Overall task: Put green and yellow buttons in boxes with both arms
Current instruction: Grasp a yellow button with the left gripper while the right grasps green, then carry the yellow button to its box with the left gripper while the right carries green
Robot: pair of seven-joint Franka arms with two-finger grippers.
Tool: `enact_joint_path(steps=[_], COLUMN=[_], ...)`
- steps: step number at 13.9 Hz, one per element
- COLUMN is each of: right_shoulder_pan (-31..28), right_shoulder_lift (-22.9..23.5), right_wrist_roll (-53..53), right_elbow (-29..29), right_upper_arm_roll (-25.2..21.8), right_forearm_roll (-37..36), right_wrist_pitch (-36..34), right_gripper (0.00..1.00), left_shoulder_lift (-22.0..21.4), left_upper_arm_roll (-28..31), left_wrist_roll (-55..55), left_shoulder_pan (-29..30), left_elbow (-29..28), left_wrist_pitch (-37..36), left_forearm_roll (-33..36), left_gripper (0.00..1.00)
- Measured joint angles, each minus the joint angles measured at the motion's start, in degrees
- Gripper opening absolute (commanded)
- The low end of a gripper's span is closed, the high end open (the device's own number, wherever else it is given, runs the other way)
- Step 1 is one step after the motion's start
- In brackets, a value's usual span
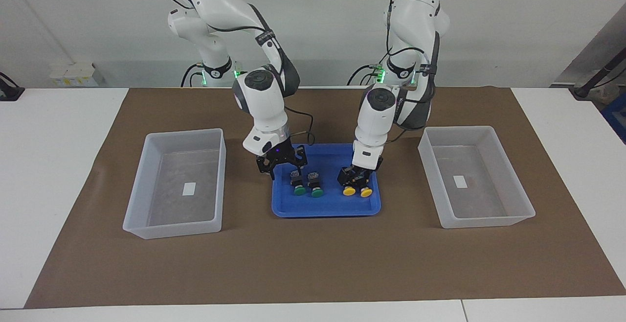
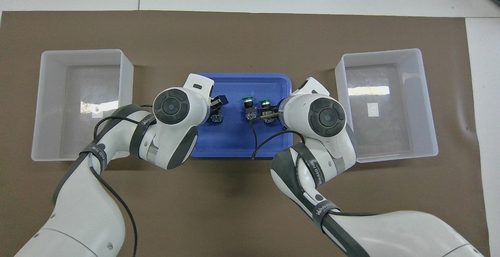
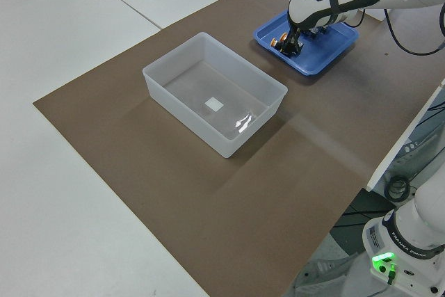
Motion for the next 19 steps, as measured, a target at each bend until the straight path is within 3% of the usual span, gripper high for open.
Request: enact_joint_path(steps=[3,7,12,15,17,19], right_shoulder_pan=[2.1,2.2,1.6,1.5,1.5,1.5], right_shoulder_lift=[3.0,2.9,1.5,1.4,1.5,1.5], right_wrist_roll=[1.9,3.5,3.6,3.8,3.9,3.9], right_elbow=[-0.3,-0.1,-0.1,-0.4,-1.0,-1.6], right_upper_arm_roll=[0.0,-0.2,-0.5,-0.5,-0.5,-0.5], right_forearm_roll=[-2.1,-3.3,-3.3,-3.3,-3.3,-3.3], right_wrist_pitch=[3.6,3.8,3.8,3.7,3.7,3.7], right_gripper=[0.73,0.70,0.70,0.66,0.38,0.02], left_shoulder_lift=[-0.1,-0.4,-0.2,0.6,1.2,2.0], left_upper_arm_roll=[0.2,0.2,0.2,0.3,0.4,0.6], left_wrist_roll=[0.0,0.0,0.2,0.2,0.3,0.4], left_shoulder_pan=[-0.1,-0.1,-0.1,-0.1,-0.1,0.0], left_elbow=[-0.5,-0.6,0.1,4.0,8.3,12.1], left_wrist_pitch=[0.4,0.4,0.3,-3.6,-8.0,-11.3], left_forearm_roll=[0.0,0.0,0.0,0.1,0.1,0.4], left_gripper=[0.32,0.00,0.00,0.00,0.00,0.00])
